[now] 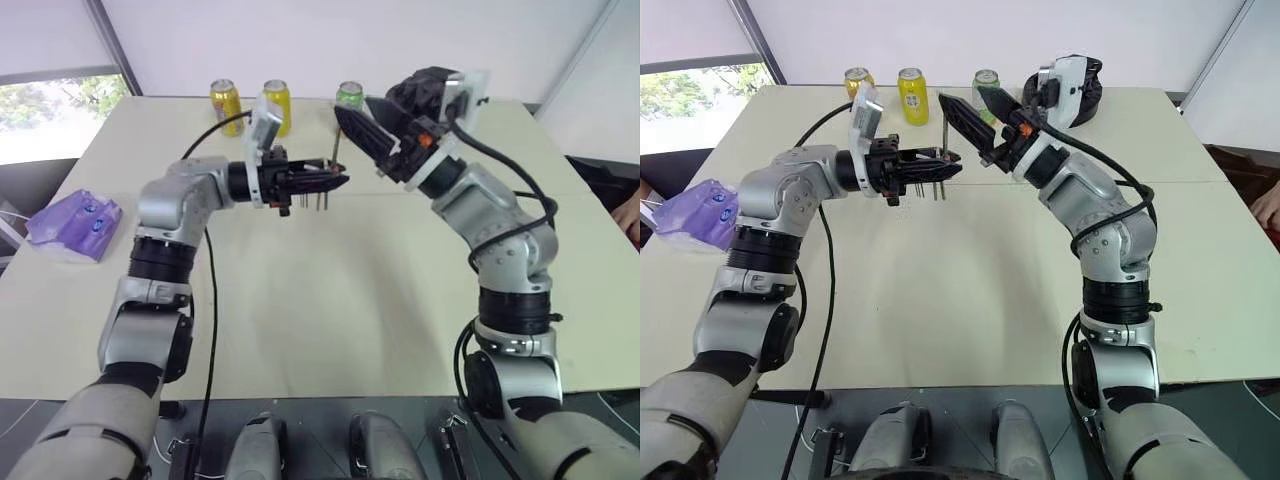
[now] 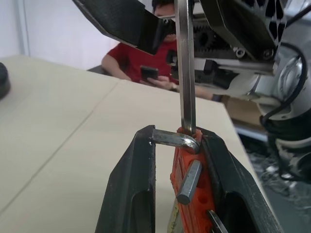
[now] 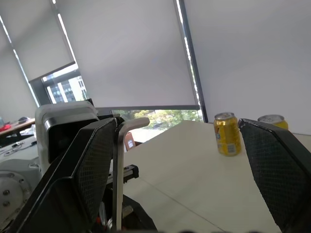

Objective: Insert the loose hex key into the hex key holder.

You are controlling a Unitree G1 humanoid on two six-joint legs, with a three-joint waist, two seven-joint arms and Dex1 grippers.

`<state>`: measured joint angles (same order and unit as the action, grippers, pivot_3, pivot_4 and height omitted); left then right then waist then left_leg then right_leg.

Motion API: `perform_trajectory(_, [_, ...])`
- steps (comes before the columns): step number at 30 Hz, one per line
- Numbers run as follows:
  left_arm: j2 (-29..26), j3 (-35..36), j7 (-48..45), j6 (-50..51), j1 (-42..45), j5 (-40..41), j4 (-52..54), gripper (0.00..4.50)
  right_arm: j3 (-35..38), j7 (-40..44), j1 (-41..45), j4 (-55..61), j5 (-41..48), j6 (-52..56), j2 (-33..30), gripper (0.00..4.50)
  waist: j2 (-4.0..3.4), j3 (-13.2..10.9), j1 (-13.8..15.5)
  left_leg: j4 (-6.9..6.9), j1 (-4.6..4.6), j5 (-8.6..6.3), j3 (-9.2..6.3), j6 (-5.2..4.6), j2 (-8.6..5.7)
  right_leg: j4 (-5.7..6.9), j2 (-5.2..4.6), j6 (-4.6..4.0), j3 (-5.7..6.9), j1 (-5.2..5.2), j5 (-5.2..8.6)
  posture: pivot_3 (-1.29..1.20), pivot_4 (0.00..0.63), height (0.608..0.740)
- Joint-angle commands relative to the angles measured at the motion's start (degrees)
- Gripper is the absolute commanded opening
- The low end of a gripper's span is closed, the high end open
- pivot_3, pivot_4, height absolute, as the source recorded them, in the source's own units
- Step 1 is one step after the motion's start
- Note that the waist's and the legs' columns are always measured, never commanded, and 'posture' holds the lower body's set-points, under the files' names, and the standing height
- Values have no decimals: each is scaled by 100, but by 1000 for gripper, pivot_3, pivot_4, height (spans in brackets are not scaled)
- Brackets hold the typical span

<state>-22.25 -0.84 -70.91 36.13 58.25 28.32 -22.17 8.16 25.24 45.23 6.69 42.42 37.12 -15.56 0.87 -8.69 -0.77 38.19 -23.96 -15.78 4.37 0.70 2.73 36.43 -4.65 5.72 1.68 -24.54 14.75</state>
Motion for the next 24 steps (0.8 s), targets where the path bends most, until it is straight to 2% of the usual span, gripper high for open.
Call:
perform_trajectory(1, [-21, 120, -38, -102, 178, 93, 61, 571, 55, 0, 12, 298, 41, -15, -49, 4149, 0, 0, 0, 0, 0, 0, 0, 0, 0, 0, 0, 0, 0, 0, 0, 0, 150, 739])
perform_trajectory(8, [38, 337, 49, 222, 289, 355, -97, 571, 12, 35, -17, 326, 14, 31, -94, 4149, 0, 0, -1, 0, 0, 0, 0, 0, 0, 0, 0, 0, 0, 0, 0, 0, 150, 739])
perform_trajectory(14, [-91, -168, -162, -633, 150, -292, -109, 571, -32, 136, 26, 291, 22, 33, -137, 4149, 0, 0, 2, 0, 0, 0, 1, 1, 0, 0, 0, 0, 0, 0, 0, 0, 150, 739])
perform_trajectory(24, [1, -230, -253, -798, 241, -431, -430, 571, -78, 150, 49, 413, 139, 165, -110, 4149, 0, 0, 3, 0, 0, 0, 1, 0, 0, -1, 0, 0, 0, 0, 0, 0, 150, 739])
